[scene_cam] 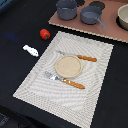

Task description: Place the fish, sausage, and tomato into the frying pan.

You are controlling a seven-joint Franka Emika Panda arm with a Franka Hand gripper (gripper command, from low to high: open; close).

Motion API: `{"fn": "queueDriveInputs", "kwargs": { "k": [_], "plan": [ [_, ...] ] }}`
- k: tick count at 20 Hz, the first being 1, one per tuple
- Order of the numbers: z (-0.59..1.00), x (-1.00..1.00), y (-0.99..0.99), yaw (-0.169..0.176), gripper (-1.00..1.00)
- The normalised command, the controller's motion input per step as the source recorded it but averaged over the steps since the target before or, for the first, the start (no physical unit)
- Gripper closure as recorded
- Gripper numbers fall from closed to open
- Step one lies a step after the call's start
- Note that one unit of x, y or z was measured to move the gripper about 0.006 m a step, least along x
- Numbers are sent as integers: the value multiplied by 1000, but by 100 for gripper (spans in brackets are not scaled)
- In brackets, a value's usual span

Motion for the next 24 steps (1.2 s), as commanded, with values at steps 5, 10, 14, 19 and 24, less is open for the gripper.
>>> {"fn": "queueDriveInputs", "kwargs": {
  "k": [5, 10, 14, 19, 24],
  "plan": [
    [-176, 614, 667, 0, 100],
    [-246, 514, 575, 0, 100],
    [-279, 436, 540, -2, 100],
    [-258, 207, 336, -11, 100],
    [-63, -51, 107, -2, -100]
  ]
}}
